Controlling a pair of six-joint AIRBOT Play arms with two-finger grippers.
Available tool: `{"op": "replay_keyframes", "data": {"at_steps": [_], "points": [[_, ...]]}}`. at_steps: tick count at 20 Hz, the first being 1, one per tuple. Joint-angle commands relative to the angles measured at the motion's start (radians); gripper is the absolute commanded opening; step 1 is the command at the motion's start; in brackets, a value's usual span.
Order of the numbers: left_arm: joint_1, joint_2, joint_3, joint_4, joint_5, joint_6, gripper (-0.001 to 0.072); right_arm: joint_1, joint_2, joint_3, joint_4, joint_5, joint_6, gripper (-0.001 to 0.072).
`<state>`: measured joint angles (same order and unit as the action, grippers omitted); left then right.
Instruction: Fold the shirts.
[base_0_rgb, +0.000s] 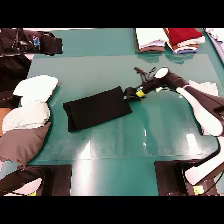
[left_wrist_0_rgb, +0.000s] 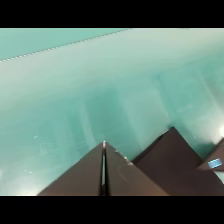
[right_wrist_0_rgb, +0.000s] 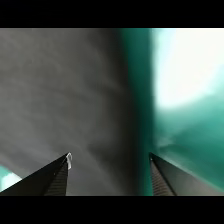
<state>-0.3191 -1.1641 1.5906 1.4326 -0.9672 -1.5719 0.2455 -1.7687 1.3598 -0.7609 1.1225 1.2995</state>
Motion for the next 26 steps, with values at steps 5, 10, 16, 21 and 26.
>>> {"op": "replay_keyframes", "data": {"at_steps": [5,10,16,21,26], "points": [[-0.003,0.001,0.0,-0.008,-0.02,0.001,0.0025,0.174,-0.194,0.241,0.008,-0.02,0.008,0.0028],[-0.013,0.0,0.0,-0.08,-0.021,0.002,0.0024,0.023,-0.044,0.307,-0.125,-0.014,0.051,0.0016],[-0.152,0.001,0.0,-0.076,0.035,0.035,0.0025,-0.42,0.214,0.266,-0.403,0.107,0.139,0.0017],[-0.176,0.0,0.0,-0.079,0.06,0.027,0.0024,-0.789,0.373,0.135,-0.417,-0.001,0.201,0.0017],[-0.176,0.0,0.0,-0.079,0.062,0.001,0.0025,-0.936,0.42,0.112,-0.385,-0.027,0.203,0.0016]]}}
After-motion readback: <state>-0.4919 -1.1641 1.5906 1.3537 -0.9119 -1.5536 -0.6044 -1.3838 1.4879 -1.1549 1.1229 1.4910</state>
